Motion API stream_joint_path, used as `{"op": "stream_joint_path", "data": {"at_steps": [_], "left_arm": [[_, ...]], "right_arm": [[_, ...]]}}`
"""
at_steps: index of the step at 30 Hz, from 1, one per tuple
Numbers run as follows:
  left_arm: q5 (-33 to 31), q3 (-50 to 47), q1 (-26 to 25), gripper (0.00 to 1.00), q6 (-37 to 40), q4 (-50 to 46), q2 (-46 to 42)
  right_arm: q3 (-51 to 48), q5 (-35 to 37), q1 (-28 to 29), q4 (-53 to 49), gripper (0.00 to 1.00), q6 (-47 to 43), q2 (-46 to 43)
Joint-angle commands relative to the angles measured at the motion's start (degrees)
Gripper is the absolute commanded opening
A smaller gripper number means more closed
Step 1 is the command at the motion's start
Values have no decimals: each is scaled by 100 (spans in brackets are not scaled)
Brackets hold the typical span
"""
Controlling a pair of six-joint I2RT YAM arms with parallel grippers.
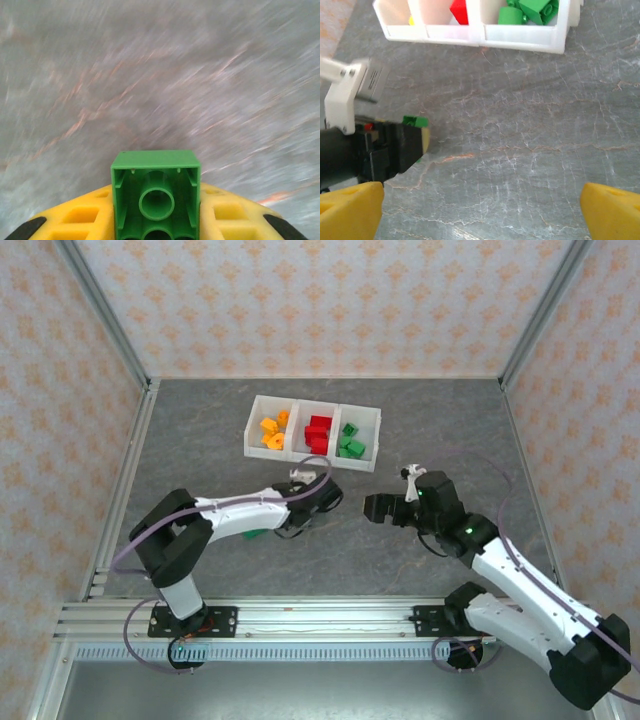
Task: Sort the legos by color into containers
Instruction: Pick up the lego from the middle-left of the table, then place the lego in the container.
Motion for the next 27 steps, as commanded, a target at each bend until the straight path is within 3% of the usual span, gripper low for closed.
{"op": "stream_joint_path", "data": {"at_steps": [1,8,16,23,27], "left_arm": [[-418,958,159,34,758,79,248],[-259,3087,682,31,1562,-9,1301],[-261,4535,862,31,1645,704,2530],[20,4649,1115,32,1513,1791,3096],[130,5017,1164,35,1557,1819,3400]], "right_arm": [[-96,77,33,262,100,-90,-405],[-199,365,38,388,100,-47,-1001],[-189,497,33,397,100,-29,-1118],[-187,533,33,386,100,-20,-1156],[-208,617,32,393,100,6,-1204]]}}
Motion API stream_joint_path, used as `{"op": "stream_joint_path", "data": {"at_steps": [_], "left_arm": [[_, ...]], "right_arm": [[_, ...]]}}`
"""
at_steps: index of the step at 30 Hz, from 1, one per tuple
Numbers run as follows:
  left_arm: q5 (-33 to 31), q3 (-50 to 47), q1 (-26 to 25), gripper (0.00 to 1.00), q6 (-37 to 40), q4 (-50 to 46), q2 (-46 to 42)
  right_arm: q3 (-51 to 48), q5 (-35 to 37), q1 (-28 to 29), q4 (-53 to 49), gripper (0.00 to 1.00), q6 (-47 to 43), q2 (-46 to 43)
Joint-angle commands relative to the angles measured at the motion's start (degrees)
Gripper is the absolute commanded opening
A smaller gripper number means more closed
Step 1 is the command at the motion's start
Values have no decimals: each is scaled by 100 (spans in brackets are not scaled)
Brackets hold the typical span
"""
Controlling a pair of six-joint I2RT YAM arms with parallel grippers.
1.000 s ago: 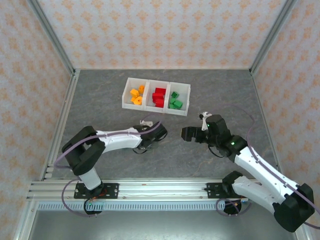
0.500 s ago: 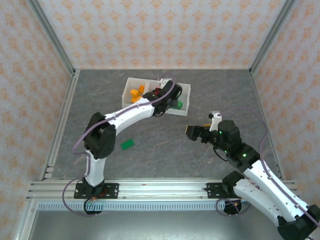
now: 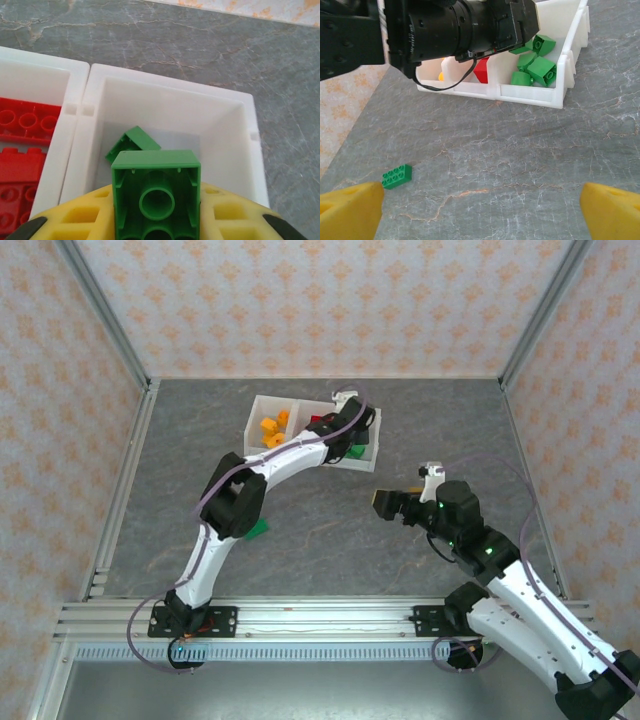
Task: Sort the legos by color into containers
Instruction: Place the lego in the container.
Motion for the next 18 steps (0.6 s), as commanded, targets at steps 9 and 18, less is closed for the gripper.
{"op": "stream_joint_path", "data": {"at_steps": [9,18], "left_arm": [[580,316,153,65,119,681,149],[420,-239,153,99,751,362,-886]], "right_arm": [[-54,172,33,88,100,37,15],[-49,327,30,43,100,44,60]]}}
